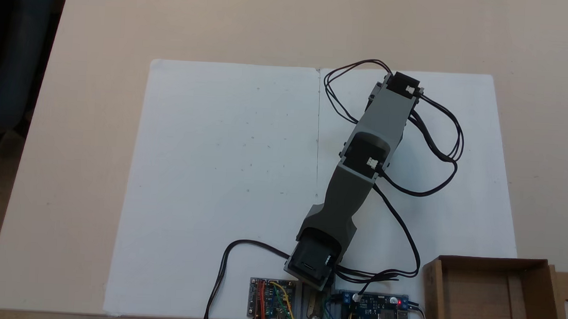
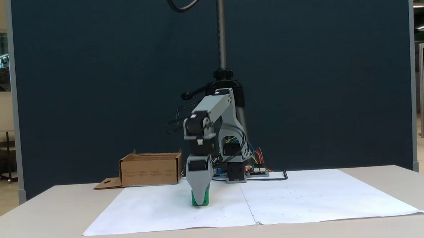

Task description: Grasp a green dice and put it in the bin.

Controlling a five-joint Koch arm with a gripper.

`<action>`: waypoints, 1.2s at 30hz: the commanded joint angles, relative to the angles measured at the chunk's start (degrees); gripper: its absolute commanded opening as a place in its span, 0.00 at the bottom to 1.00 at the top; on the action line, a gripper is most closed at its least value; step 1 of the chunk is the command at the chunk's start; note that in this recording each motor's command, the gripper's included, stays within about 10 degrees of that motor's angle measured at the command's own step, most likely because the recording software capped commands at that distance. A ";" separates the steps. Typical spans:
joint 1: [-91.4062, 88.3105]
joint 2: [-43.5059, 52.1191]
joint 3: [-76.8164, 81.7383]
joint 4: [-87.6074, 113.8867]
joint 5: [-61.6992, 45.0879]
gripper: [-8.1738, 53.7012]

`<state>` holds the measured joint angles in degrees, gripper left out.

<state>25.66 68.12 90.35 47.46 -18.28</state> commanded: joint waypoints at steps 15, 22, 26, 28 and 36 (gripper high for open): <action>2.46 0.62 -0.79 -2.99 -7.03 0.80; 2.55 0.62 -0.79 -2.81 -7.12 0.59; 2.64 0.62 -0.70 -2.46 -7.03 0.34; 2.72 0.62 -0.70 -2.64 -6.94 0.32; 3.78 6.68 -1.23 -8.44 0.35 0.32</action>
<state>28.21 69.26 90.35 42.10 -20.04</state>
